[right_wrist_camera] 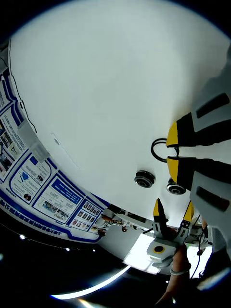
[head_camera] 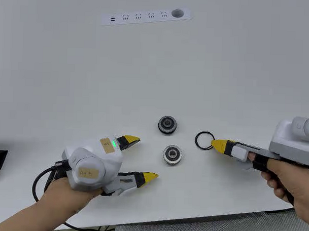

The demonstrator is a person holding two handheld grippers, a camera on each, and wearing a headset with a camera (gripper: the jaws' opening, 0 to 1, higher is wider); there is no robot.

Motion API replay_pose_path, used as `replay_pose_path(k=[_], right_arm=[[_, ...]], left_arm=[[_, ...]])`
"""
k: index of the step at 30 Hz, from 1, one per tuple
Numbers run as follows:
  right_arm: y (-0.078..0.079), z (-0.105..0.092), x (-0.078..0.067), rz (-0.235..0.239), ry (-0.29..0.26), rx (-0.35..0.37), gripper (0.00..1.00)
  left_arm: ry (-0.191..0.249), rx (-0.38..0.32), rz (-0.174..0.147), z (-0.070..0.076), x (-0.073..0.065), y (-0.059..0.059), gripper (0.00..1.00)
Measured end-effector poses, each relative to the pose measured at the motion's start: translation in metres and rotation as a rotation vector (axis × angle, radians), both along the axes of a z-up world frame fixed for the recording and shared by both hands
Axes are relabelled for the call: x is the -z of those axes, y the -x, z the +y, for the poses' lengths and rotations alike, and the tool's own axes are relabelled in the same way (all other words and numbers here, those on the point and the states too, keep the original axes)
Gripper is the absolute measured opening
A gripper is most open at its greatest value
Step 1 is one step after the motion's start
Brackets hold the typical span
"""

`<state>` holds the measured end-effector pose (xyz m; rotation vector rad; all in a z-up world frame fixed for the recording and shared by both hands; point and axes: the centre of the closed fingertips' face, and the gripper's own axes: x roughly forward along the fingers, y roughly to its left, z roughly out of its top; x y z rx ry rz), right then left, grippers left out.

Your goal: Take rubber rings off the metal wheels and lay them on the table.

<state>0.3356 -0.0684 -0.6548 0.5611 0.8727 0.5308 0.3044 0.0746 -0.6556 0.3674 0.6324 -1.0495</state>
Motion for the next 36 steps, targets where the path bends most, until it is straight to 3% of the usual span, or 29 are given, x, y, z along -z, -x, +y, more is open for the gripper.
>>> replay_pose_path(k=[5,11,24,36], right_arm=[[-0.001,-0.005,0.001,-0.009,0.016,0.004,0.15],[-0.002,-0.005,-0.001,-0.014,0.011,0.003,0.15],[-0.017,0.019,-0.012,-0.046,-0.025,-0.035,0.15],[-0.027,0.035,-0.017,-0.065,-0.043,-0.064,0.15]], left_arm=[[0.003,0.0,-0.002,-0.001,-0.001,-0.001,0.54],[0.013,-0.013,-0.012,-0.001,-0.005,-0.008,0.53],[0.031,-0.044,-0.038,-0.006,-0.016,-0.034,0.44],[0.031,-0.024,-0.067,-0.018,-0.021,-0.05,0.36]])
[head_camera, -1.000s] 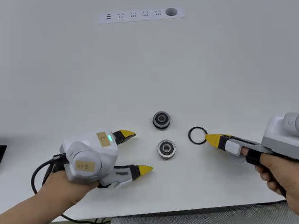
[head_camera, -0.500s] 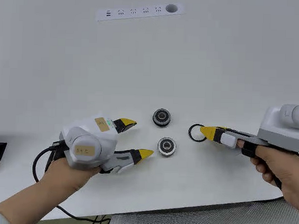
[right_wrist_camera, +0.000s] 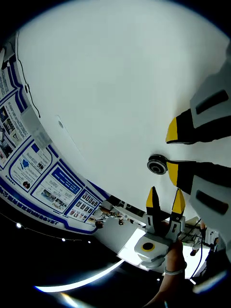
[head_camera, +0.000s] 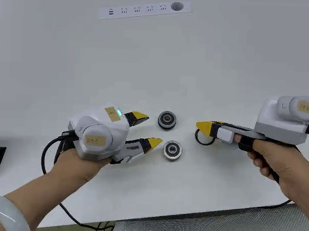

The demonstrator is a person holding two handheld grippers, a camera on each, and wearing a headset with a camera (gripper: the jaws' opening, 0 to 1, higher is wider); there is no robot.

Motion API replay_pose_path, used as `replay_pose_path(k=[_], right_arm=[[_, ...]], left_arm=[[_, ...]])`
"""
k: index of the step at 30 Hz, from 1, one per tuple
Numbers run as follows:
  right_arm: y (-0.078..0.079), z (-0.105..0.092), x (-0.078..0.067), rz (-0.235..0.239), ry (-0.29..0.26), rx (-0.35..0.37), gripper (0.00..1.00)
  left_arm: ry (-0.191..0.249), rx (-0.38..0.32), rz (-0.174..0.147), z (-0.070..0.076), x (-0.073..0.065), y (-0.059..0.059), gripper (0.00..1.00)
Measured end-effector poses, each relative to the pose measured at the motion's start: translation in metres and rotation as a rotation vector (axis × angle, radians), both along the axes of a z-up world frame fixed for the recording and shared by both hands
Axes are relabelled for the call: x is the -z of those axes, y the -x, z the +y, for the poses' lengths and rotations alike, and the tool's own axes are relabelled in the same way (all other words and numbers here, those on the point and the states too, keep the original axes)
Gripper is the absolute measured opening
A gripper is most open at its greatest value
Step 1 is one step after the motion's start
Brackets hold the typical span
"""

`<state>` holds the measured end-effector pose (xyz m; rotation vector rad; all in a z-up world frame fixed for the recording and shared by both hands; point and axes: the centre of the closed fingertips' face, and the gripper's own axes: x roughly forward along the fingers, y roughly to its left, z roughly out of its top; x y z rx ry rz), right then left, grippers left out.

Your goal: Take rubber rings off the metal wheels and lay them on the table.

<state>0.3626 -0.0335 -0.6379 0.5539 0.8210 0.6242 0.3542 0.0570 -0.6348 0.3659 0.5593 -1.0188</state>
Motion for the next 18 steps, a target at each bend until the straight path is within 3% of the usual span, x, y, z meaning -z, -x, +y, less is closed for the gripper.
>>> replay_pose_path(k=[18], right_arm=[[-0.005,0.02,-0.002,-0.001,-0.025,-0.038,0.15]], left_arm=[[-0.014,0.029,-0.007,-0.021,0.0,-0.022,0.24]])
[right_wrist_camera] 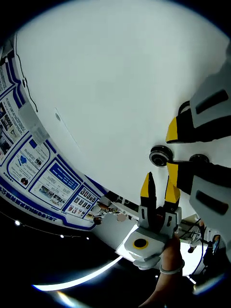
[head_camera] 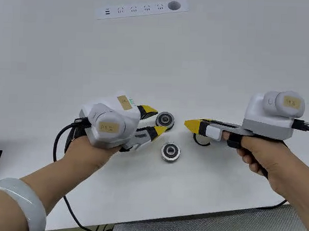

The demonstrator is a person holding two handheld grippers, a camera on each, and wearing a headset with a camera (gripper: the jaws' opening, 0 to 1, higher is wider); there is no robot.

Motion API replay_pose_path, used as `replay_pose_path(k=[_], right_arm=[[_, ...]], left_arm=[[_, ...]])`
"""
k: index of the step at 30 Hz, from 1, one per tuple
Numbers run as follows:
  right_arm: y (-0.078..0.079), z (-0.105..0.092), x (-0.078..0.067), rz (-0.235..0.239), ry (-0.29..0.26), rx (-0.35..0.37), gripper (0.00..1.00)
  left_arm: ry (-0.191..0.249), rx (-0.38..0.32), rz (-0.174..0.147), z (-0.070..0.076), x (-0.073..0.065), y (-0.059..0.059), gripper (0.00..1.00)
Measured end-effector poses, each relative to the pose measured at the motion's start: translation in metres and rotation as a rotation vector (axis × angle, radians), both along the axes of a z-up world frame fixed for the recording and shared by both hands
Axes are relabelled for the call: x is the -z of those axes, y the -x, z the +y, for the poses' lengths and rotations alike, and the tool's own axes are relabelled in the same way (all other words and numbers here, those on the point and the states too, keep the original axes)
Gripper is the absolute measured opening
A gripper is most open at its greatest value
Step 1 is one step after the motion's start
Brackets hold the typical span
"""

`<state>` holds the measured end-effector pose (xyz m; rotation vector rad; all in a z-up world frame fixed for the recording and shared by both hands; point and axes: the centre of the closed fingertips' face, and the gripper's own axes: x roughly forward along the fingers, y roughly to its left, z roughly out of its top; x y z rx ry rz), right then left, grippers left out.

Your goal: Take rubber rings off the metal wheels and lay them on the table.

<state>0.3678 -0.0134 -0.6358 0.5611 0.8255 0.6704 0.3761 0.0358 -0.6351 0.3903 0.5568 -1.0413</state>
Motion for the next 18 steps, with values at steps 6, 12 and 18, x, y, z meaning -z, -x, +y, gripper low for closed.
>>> replay_pose_path(k=[6,12,18], right_arm=[[-0.003,0.004,-0.001,-0.004,-0.008,-0.004,0.18],[-0.004,0.006,0.0,-0.003,-0.01,-0.011,0.18],[-0.004,0.007,0.0,-0.002,-0.011,-0.012,0.18]], left_arm=[[-0.011,0.002,0.014,-0.004,0.003,-0.005,0.2],[-0.034,0.009,0.032,-0.006,0.01,-0.006,0.18],[-0.041,0.014,0.042,-0.008,0.014,-0.006,0.18]])
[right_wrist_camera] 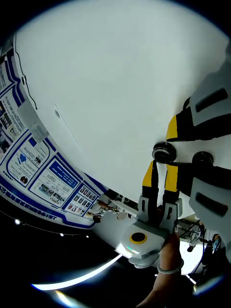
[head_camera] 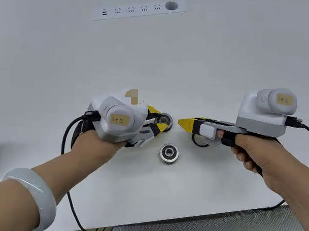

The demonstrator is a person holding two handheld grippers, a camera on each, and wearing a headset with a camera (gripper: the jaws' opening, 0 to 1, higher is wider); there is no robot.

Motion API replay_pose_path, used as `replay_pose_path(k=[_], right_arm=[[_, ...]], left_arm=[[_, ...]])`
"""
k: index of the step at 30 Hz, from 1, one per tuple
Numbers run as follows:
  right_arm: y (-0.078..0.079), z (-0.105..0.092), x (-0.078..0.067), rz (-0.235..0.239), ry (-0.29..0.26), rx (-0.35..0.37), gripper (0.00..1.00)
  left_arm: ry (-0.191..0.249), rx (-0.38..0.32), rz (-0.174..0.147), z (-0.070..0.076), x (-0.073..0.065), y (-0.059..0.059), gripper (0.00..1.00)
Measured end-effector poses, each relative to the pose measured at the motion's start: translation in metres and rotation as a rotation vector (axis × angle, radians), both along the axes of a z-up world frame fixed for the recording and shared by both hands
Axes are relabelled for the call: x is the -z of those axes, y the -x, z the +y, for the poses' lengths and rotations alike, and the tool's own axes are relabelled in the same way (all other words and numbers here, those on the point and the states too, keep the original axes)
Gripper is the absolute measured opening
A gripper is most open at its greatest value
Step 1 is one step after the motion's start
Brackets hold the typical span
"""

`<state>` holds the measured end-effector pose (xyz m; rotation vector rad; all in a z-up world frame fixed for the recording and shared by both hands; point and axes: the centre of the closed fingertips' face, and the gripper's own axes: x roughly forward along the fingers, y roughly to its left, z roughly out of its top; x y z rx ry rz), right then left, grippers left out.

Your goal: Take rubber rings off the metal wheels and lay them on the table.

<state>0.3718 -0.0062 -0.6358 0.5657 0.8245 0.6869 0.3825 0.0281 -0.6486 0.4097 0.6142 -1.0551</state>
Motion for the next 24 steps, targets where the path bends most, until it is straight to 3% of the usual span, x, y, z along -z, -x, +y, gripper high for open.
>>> replay_pose_path(k=[8,24], right_arm=[[-0.001,0.001,0.001,0.003,-0.004,-0.001,0.18],[-0.015,0.019,0.011,0.025,-0.015,-0.043,0.18]], left_arm=[[-0.002,-0.003,0.017,0.001,0.004,0.0,0.16],[0.013,-0.009,0.019,0.001,0.004,-0.002,0.14]])
